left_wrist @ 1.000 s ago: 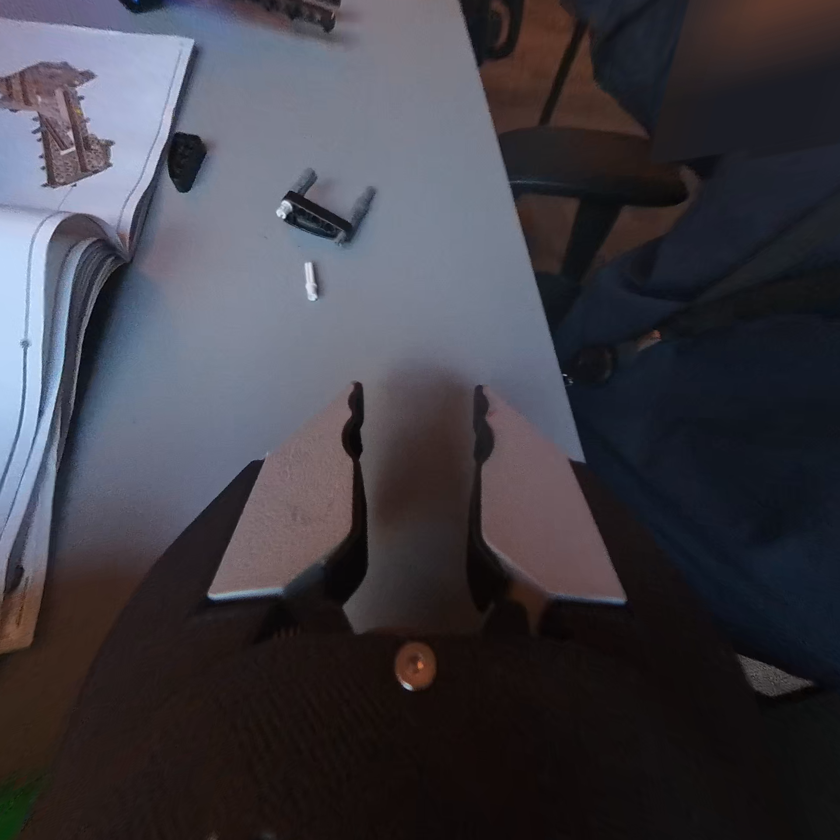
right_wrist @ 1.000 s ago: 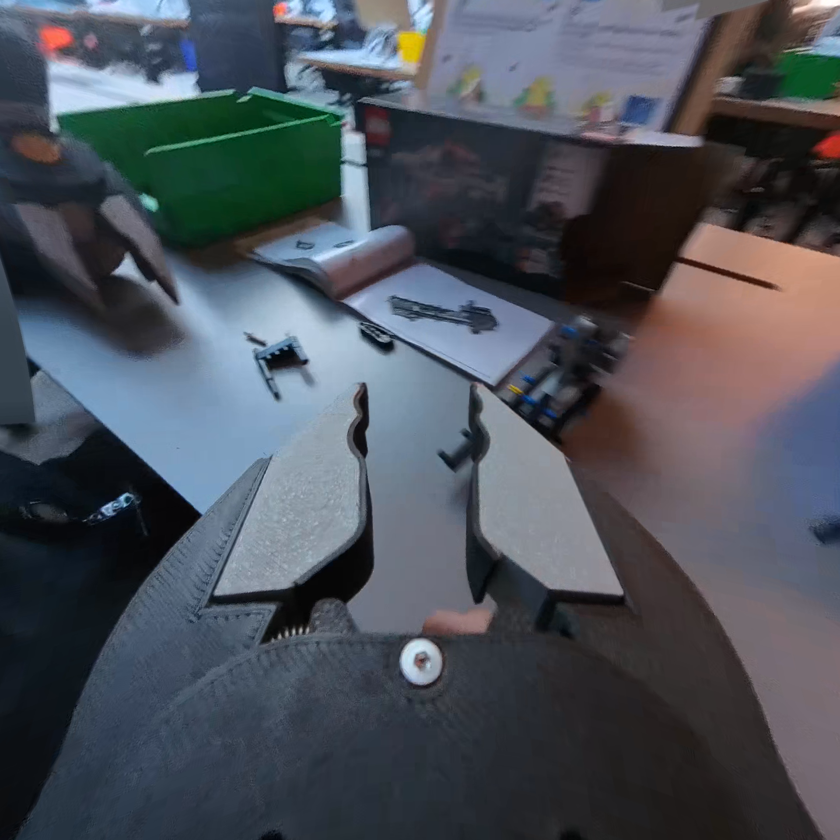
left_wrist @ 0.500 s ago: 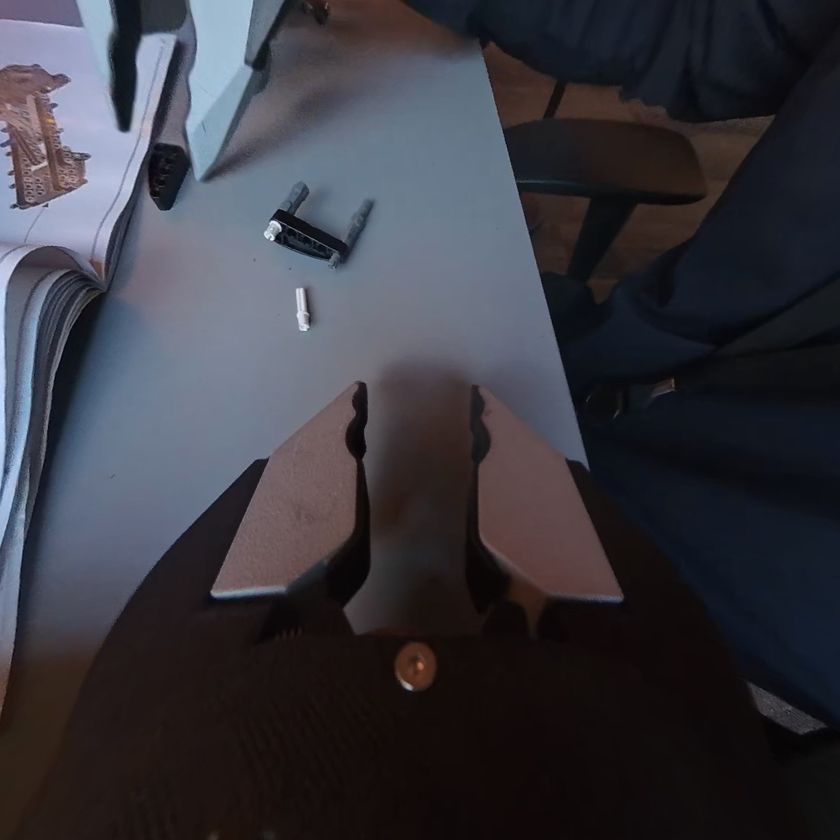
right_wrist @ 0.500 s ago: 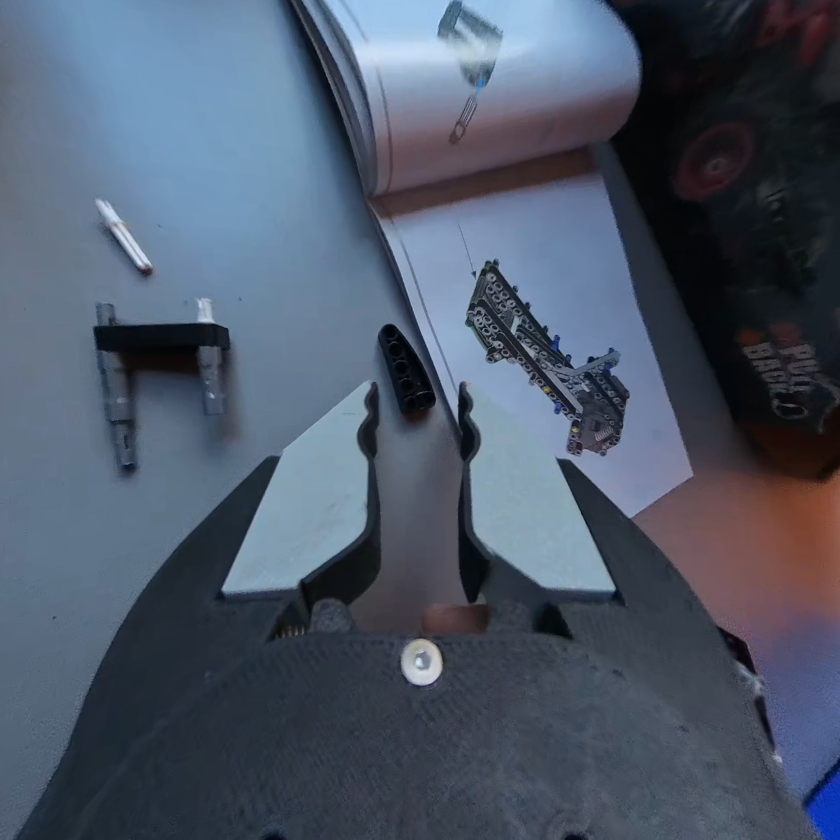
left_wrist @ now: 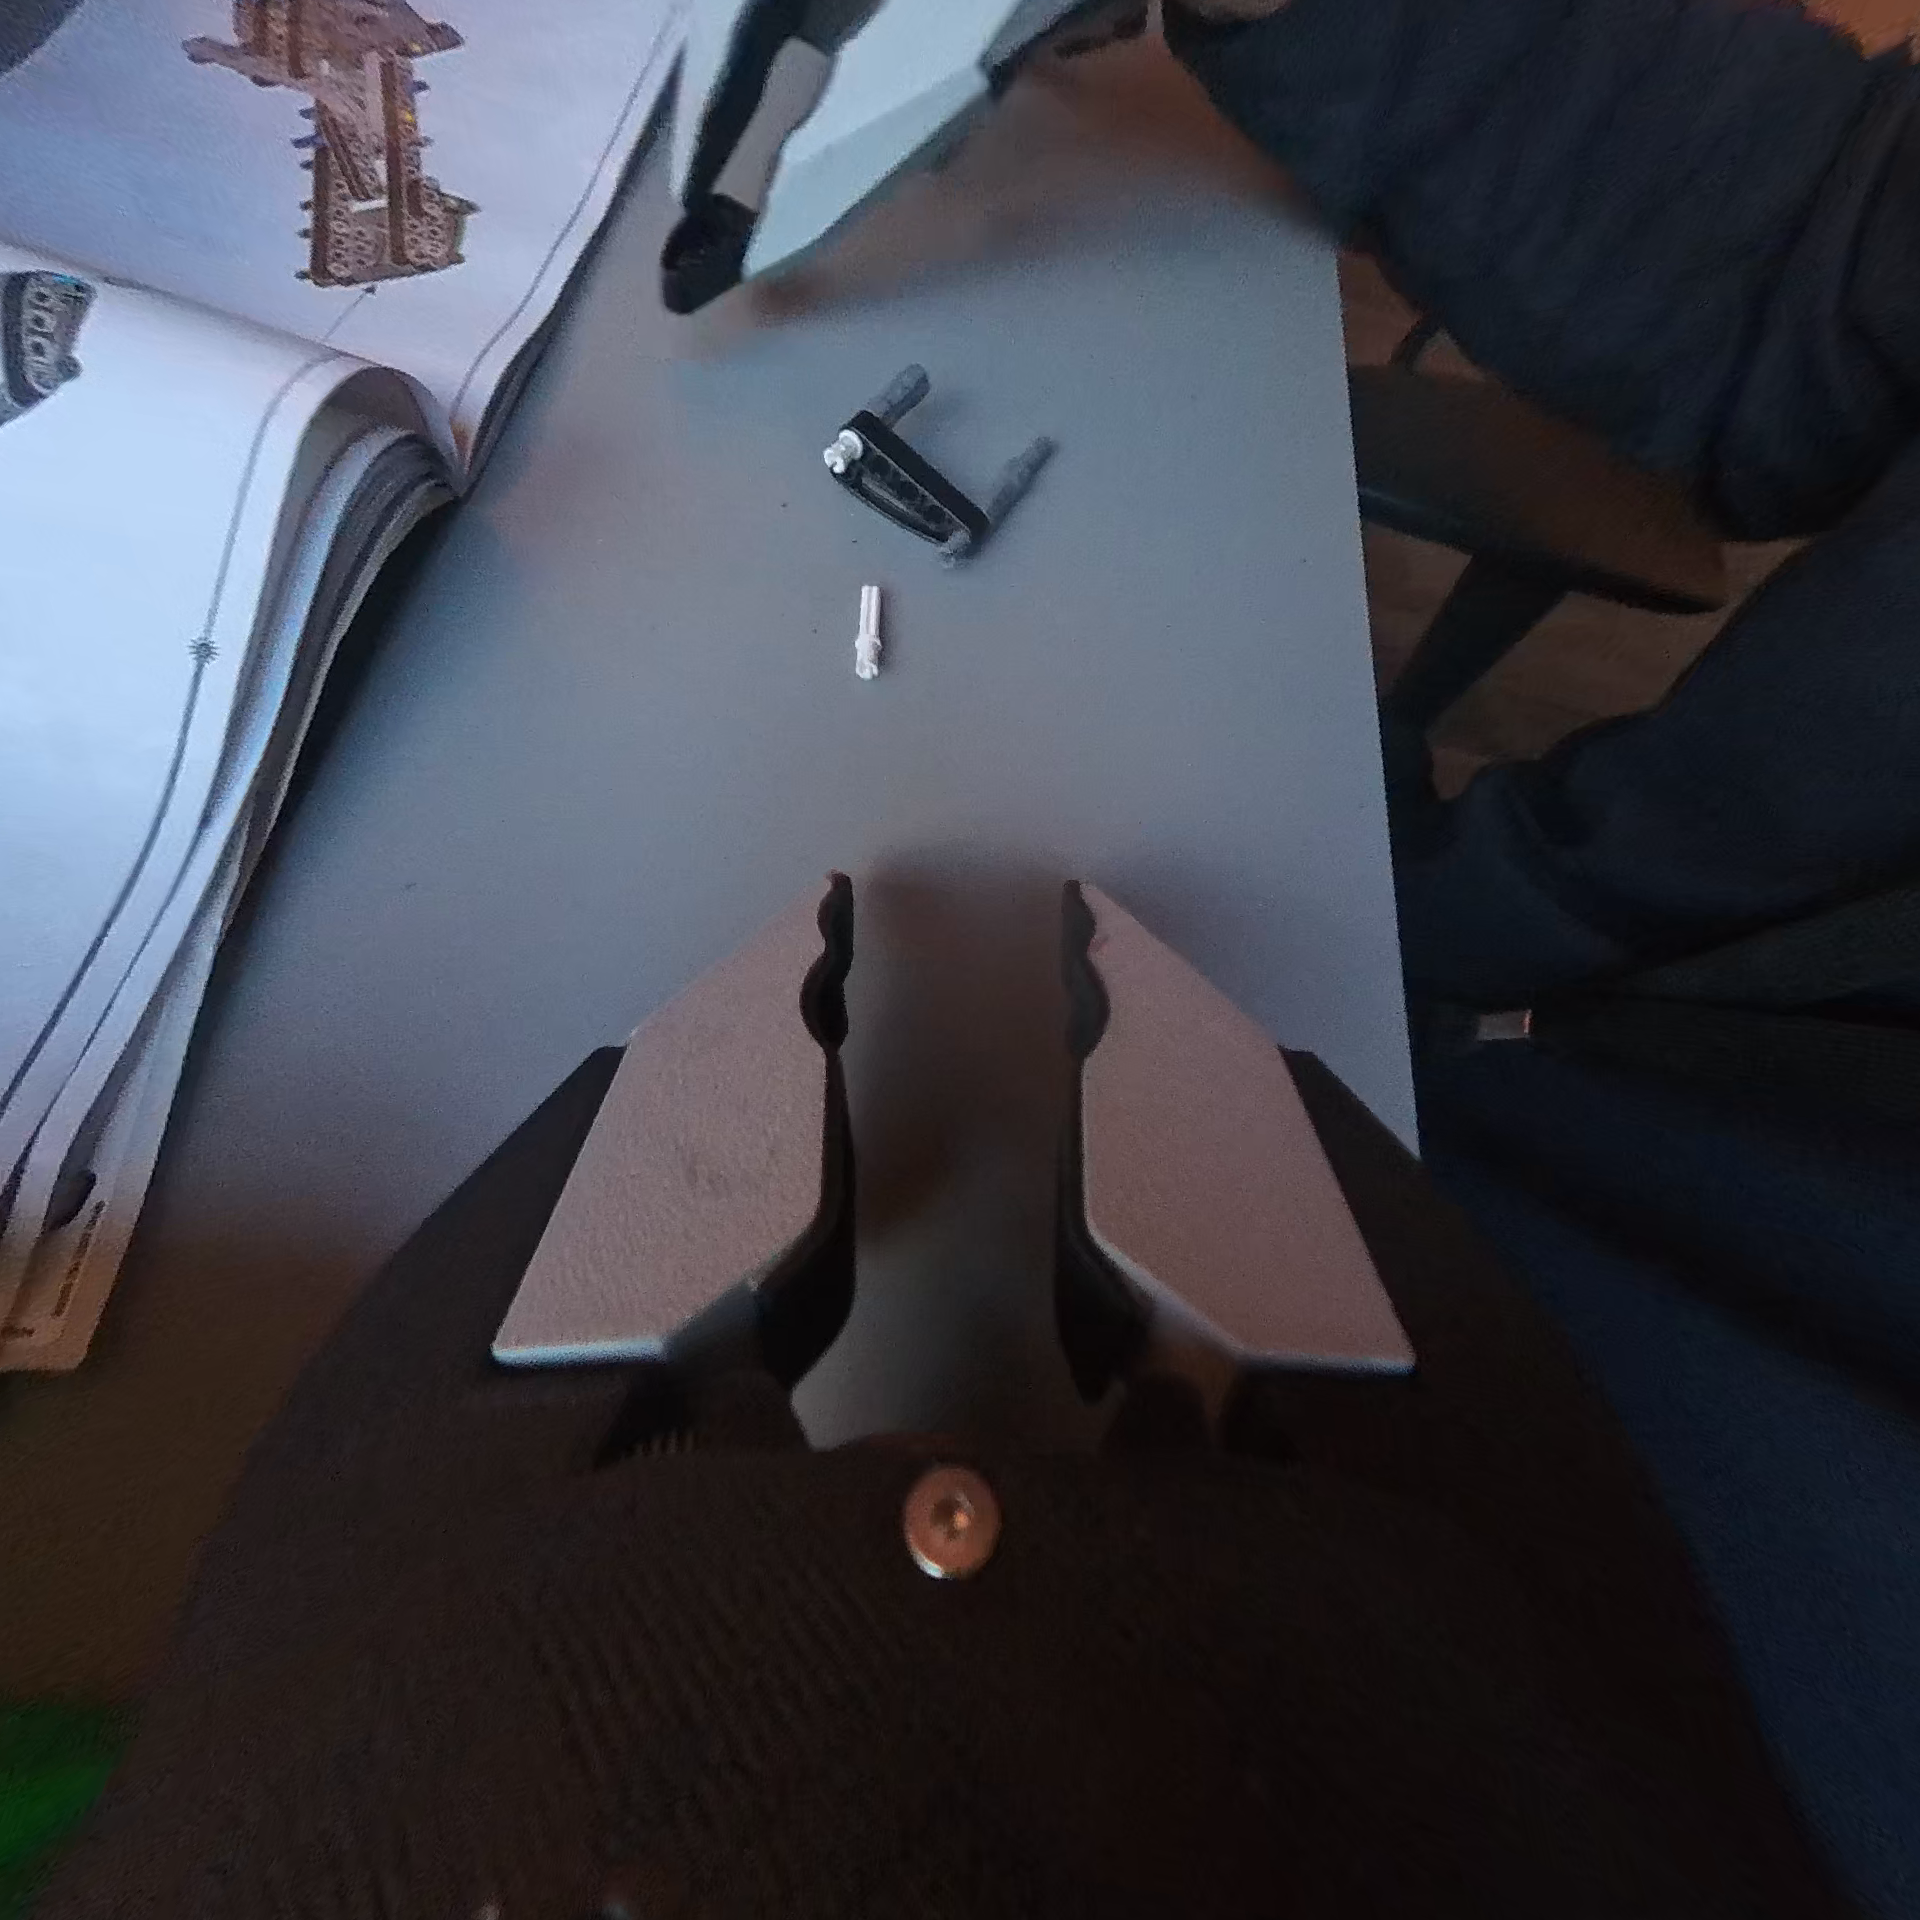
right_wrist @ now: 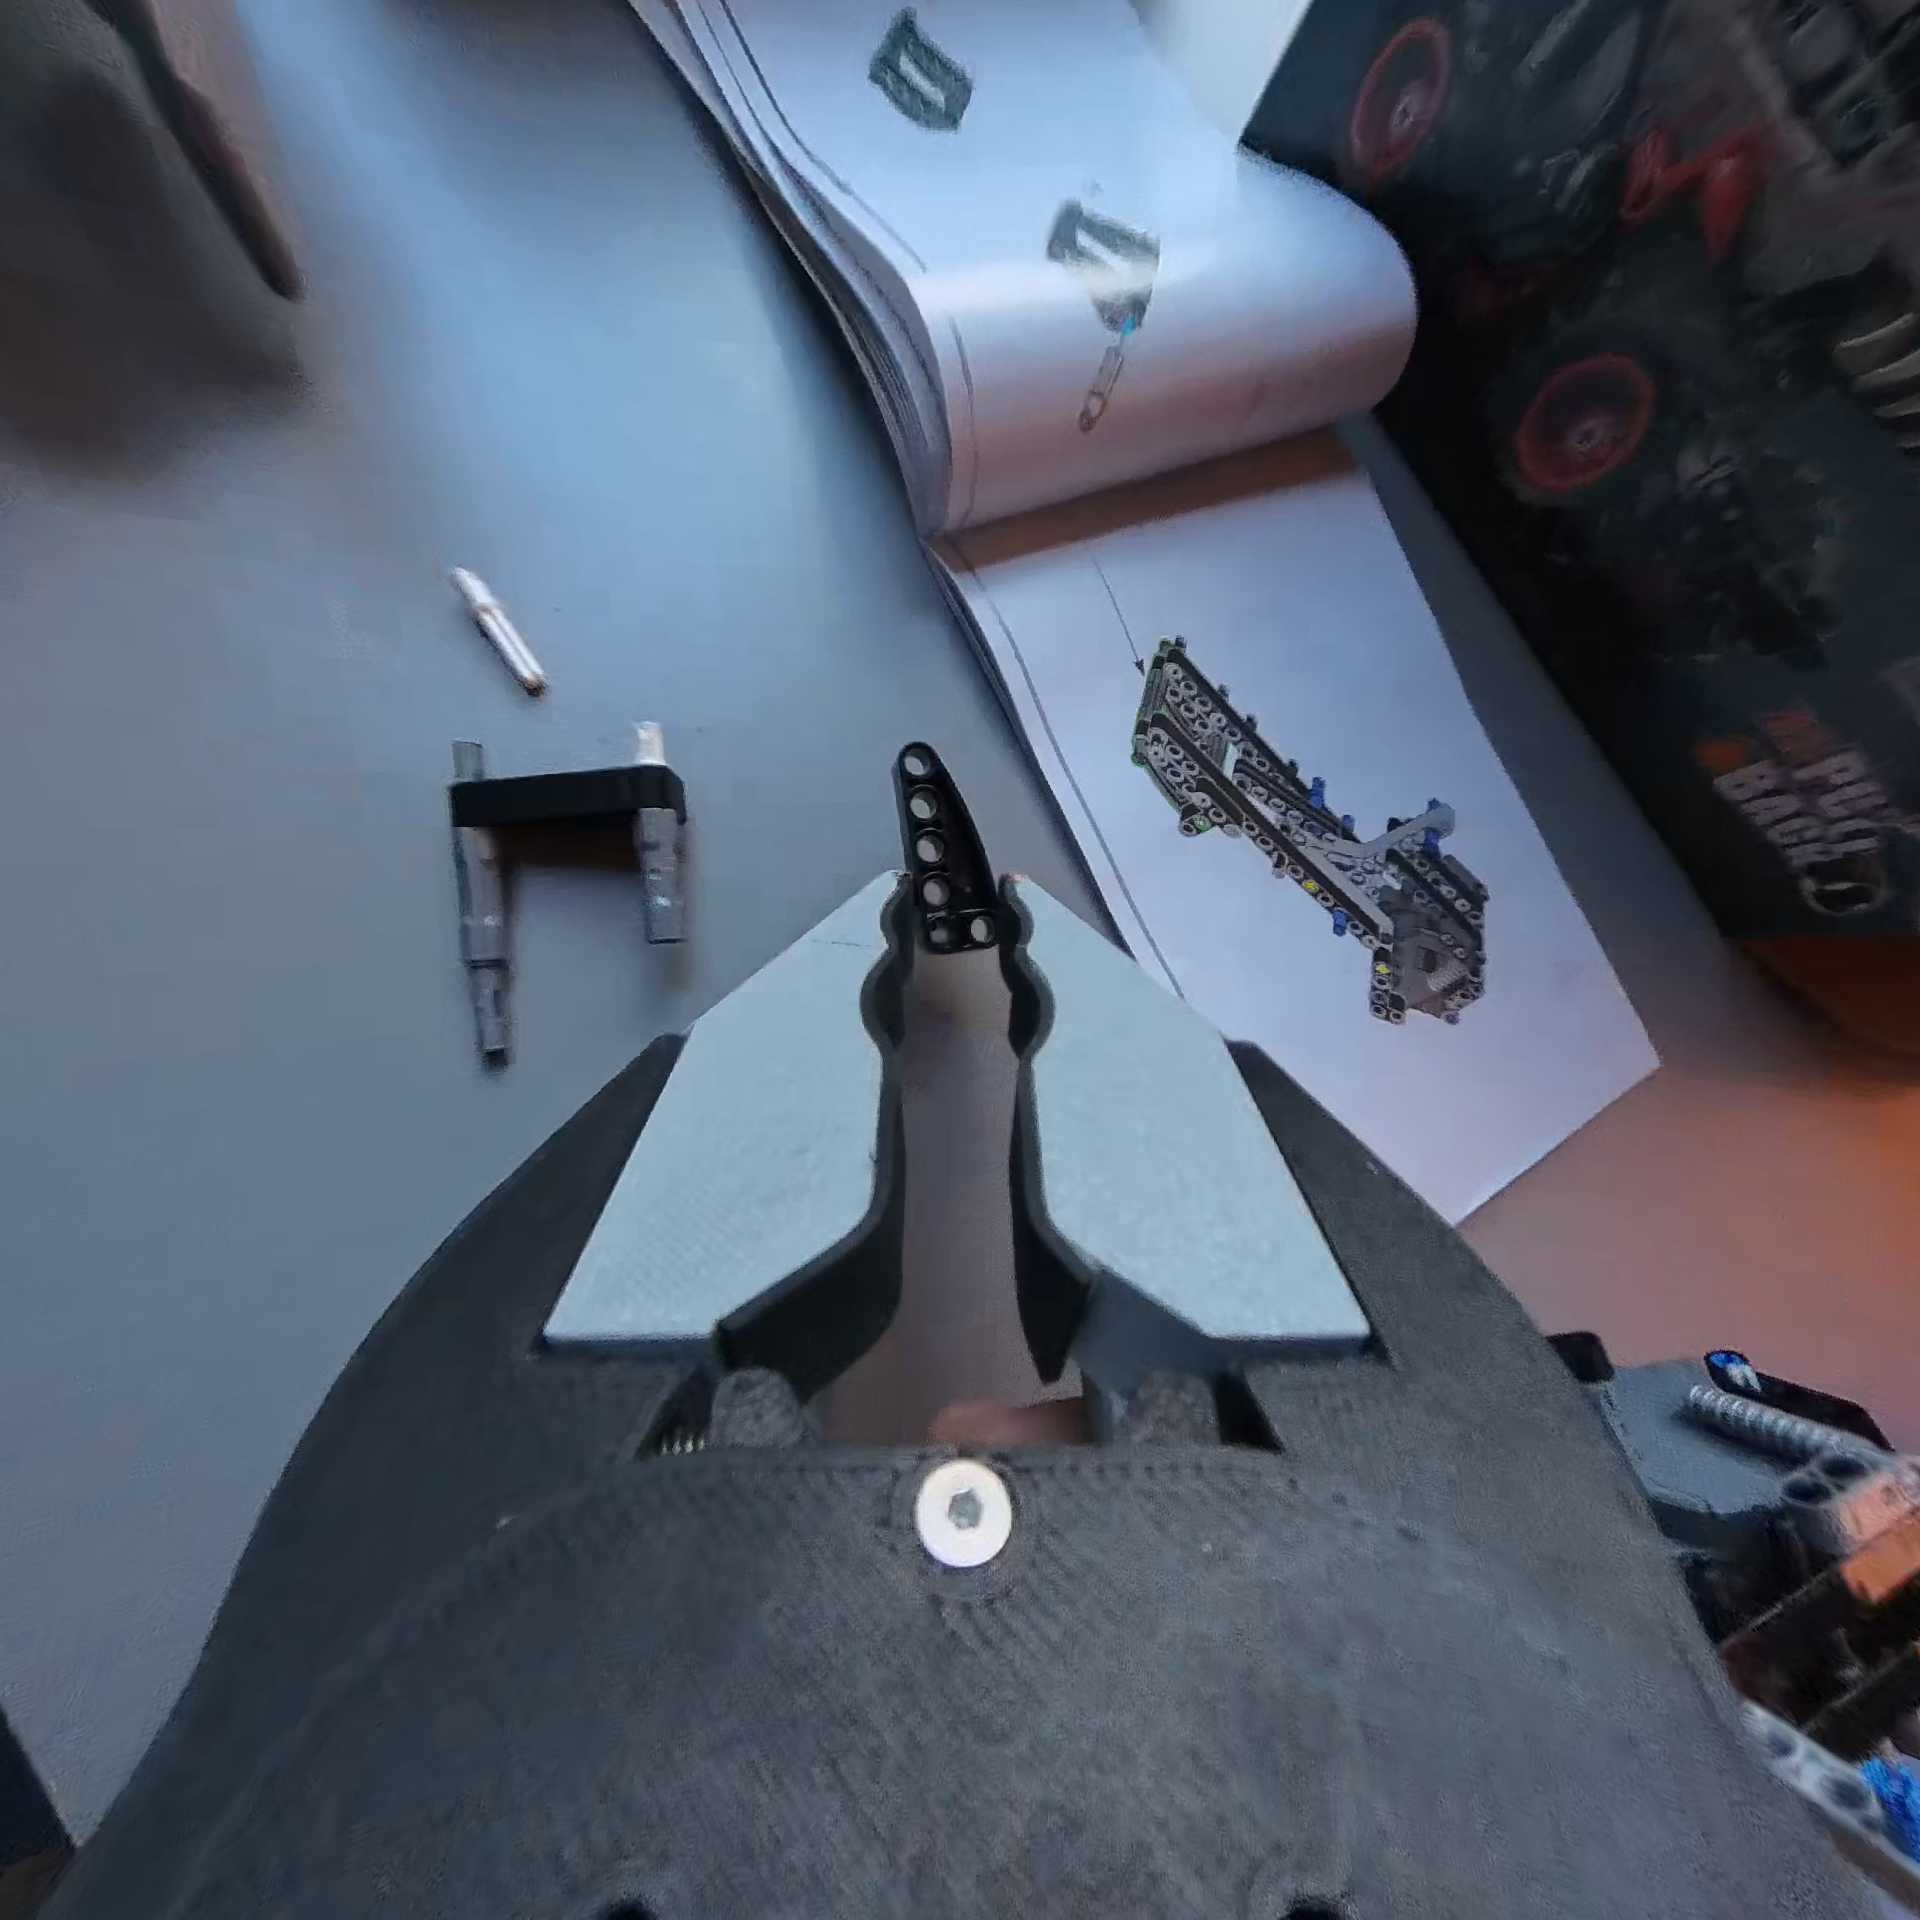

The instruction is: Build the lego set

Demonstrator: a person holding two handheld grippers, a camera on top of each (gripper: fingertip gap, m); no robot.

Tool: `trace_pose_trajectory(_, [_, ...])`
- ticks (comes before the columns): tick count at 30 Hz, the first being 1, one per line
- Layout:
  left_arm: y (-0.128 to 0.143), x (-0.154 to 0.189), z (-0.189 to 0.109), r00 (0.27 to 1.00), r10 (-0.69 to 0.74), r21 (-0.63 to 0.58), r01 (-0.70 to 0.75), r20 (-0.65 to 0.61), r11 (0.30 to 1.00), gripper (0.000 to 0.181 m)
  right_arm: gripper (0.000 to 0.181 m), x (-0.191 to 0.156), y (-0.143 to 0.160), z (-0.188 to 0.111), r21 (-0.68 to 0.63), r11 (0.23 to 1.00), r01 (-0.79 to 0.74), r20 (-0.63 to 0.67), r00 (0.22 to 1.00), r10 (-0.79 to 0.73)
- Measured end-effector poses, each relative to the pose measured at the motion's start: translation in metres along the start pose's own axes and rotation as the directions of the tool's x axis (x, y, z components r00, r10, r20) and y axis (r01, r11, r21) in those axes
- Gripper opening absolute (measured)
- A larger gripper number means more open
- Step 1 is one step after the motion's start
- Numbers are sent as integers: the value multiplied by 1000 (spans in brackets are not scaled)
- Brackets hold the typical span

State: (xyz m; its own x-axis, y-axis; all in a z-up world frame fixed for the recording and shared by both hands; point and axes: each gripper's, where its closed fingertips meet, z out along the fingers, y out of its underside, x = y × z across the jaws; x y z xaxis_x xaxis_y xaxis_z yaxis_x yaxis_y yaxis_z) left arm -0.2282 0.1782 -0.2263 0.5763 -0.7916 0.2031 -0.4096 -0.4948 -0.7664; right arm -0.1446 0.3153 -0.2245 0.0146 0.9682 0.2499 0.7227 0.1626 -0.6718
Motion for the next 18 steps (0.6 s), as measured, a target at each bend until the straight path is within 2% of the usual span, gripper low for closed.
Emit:
trace_pose_trajectory(1, [-1,-1,-1,1000,-8,8,8,4,1000,37,12,-3,-5,-5,43,999,6,-3,1000,-5])
trace_pose_trajectory(5, [-8,-8,-3,998,-62,54,61,18,997,35,12,-14,-21,-23,196,977,84,-61,995,-73])
trace_pose_trajectory(8, [-21,-6,-2,995,-101,120,102,-15,987,31,13,-24,-32,-32,275,944,185,-138,979,-151])
trace_pose_trajectory(15, [-58,12,14,978,-157,214,185,-139,959,29,12,-43,-49,-47,269,881,390,-353,891,-287])
trace_pose_trajectory(18, [-76,14,17,967,-186,250,226,-176,941,30,12,-51,-51,-49,247,862,444,-397,857,-328])
